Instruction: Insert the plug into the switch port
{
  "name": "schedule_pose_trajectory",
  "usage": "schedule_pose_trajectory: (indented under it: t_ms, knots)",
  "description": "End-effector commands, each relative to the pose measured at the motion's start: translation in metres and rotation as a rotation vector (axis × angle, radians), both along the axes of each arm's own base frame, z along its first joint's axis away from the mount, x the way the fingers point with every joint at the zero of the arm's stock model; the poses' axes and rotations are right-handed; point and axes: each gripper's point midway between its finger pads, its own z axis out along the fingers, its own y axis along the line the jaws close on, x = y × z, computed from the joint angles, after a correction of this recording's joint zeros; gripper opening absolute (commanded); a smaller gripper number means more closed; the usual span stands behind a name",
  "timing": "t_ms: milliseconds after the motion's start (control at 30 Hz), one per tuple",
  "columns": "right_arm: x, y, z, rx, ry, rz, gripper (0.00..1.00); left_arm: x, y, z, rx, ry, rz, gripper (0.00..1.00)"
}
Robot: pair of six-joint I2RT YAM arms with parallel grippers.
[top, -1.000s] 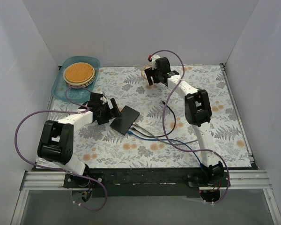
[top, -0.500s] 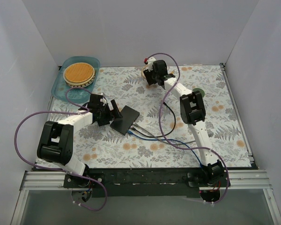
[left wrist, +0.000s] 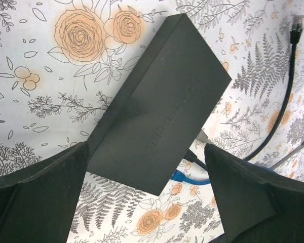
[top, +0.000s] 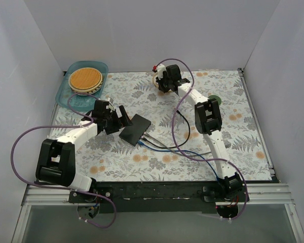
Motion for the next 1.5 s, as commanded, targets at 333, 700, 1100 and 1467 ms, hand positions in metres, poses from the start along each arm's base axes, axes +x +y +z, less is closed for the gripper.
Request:
schedule_pose_trajectory:
  t_ms: [333,700,1100,1467]
  knots:
    - [-0.041,0.006,0.092,0.063,0.017,0.147,0.01,-0.006,-0.004,0.036,-0.048,-0.082,-0.022,0.98]
    - [-0.175,-0.006,0.097,0.209,0.345,0.241,0.01,-0.002,-0.011,0.045,-0.088,-0.111,-0.039,0.98]
    - [-0.308,0.0,0.093,0.205,0.362,0.385,0.01,-0.002,-0.019,0.043,-0.14,-0.116,-0.057,0.98]
    - [-0.295,-0.002,0.089,0.171,0.355,0.242,0.59,-0.006,-0.017,0.036,-0.128,-0.113,-0.067,0.98]
